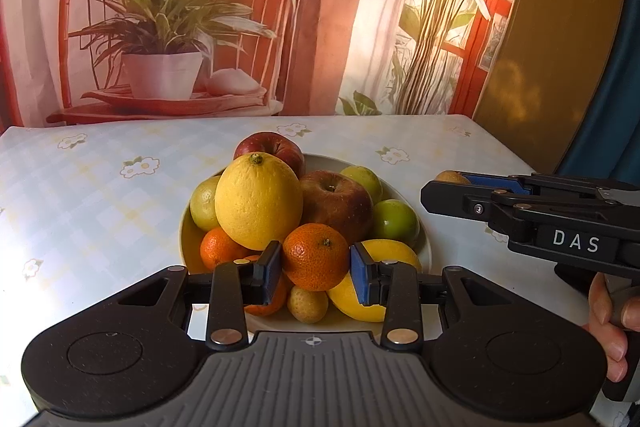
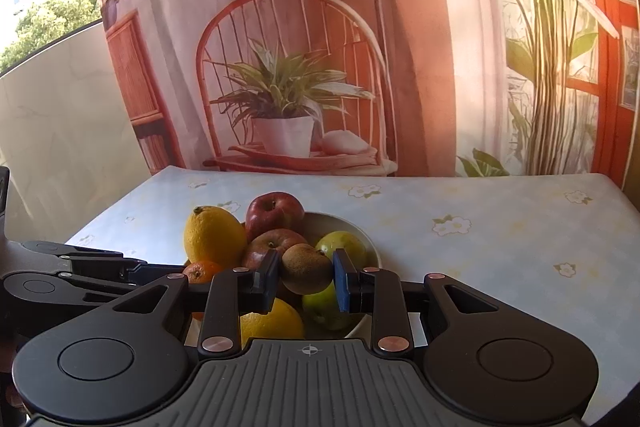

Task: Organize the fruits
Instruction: 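Carry the kiwi and mandarin onto the cream plate with both tools, then open both tools and pull them back from the plate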

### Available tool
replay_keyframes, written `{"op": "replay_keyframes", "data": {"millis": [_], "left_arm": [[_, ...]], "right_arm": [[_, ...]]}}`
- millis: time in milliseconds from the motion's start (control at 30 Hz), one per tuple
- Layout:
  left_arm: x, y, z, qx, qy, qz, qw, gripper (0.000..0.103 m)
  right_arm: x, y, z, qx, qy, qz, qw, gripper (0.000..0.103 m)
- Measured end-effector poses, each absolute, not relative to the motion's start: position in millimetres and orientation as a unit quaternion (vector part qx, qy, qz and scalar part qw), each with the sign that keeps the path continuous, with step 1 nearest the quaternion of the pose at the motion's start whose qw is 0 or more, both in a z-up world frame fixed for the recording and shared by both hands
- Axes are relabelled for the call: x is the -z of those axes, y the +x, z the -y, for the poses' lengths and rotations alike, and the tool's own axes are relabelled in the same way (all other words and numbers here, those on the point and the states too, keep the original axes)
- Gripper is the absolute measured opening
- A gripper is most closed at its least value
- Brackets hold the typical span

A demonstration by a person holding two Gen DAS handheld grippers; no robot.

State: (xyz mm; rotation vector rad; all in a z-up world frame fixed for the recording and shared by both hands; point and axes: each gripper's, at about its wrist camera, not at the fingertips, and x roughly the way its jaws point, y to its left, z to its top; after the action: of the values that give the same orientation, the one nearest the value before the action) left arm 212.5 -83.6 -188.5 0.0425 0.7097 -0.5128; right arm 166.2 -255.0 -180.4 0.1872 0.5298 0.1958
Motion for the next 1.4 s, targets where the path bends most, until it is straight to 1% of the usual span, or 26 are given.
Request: {"op": "replay_keyframes", "data": {"millis": [467,767,967,1067,1167,1300,1367,1400], "left_arm": [[192,217,84,0.244,0.011,-0.348,0.905,0.039],[191,216,83,0.248,0.013,-0.345,0.905,0.043],[187,211,82,0.247,0.014,-0.335,0.909,0.051],[184,208,79,0.246,0.017,-0.331,0.911,0.052],[180,204,74,0.241,0.019,-0.326,0.914,0.058],[172,202,66,0.233,0.018,-0.317,0.919,0.062],[167,200,62,0.228,0.017,-0.311,0.923,0.067],[165,200,61,0.225,0.017,-0.309,0.924,0.07]], "right_arm": [[191,182,248,-0.108,0.109,-0.263,0.953,0.026],[199,191,240,-0.109,0.106,-0.278,0.948,0.026],[201,194,237,-0.106,0.1,-0.286,0.947,0.026],[201,194,236,-0.103,0.098,-0.287,0.947,0.031],[200,192,235,-0.099,0.095,-0.29,0.947,0.031],[197,188,234,-0.095,0.093,-0.289,0.948,0.032],[195,185,234,-0.092,0.09,-0.287,0.949,0.032],[193,183,233,-0.088,0.087,-0.286,0.95,0.034]]}}
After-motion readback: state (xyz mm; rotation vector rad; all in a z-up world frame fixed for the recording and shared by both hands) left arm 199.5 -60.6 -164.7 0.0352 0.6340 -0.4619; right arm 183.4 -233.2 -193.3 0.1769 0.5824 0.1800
